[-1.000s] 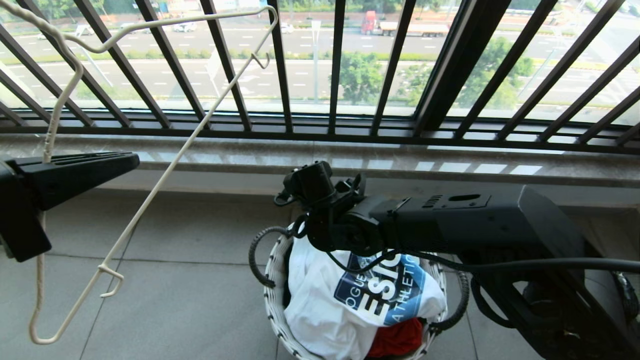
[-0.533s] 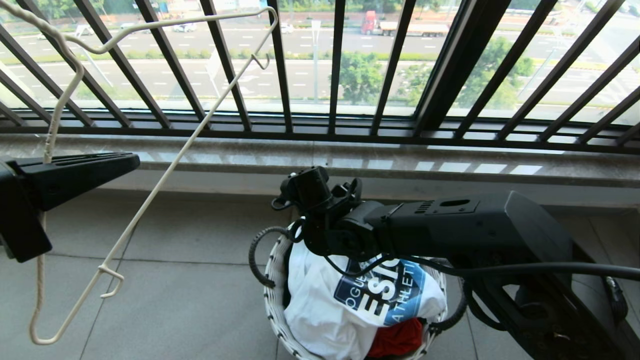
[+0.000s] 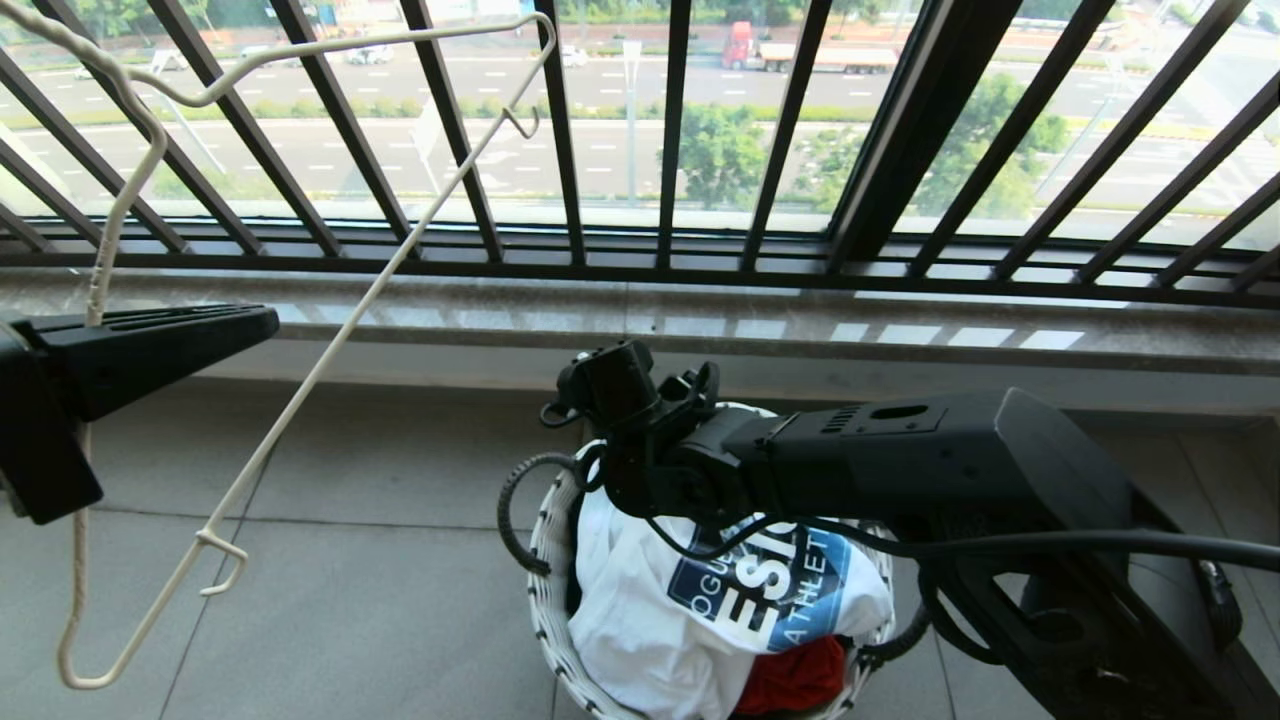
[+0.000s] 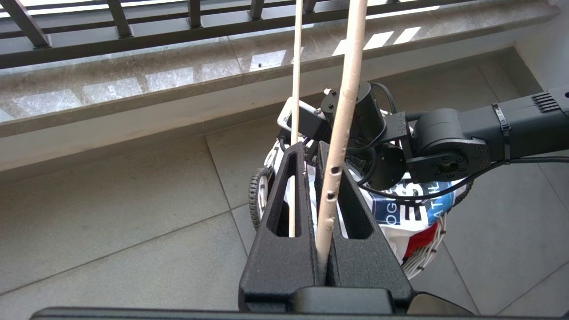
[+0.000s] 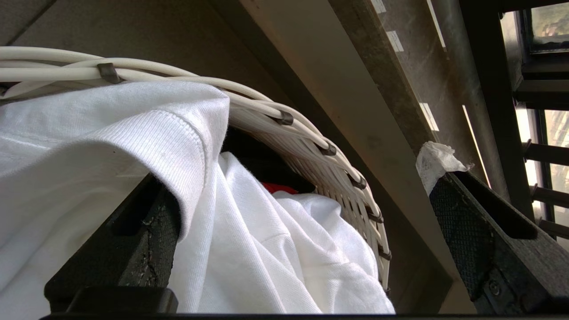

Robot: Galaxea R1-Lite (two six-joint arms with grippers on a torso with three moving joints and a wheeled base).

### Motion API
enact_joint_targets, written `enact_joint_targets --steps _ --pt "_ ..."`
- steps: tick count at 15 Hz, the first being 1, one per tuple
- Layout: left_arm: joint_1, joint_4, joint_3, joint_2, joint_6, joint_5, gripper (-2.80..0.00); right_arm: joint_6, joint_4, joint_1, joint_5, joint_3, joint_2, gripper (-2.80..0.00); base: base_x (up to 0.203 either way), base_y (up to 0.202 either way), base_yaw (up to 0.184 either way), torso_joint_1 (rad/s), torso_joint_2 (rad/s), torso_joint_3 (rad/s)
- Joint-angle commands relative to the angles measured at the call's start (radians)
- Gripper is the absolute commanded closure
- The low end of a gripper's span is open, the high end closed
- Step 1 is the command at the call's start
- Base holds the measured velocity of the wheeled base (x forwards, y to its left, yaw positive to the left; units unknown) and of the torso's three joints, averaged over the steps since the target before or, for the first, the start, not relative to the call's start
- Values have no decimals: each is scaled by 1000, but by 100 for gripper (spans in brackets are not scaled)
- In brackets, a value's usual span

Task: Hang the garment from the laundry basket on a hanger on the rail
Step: Pick up clothes from the basket

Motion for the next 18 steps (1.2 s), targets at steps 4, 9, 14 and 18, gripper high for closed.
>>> enact_joint_targets --steps 4,9,14,18 --pt "0 -1 -1 -3 0 -1 0 -6 -1 1 -3 -3 13 0 0 0 0 0 0 0" --pt "0 -1 -1 -9 0 -1 0 -6 -3 0 3 -5 17 0 0 0 0 0 0 0" --pt "-1 -1 -1 -6 -2 -5 0 20 -85 0 42 3 -36 0 0 0 0 0 0 0" --pt "-1 6 -1 -4 -3 -9 0 92 -97 5 42 98 -157 0 0 0 0 0 0 0"
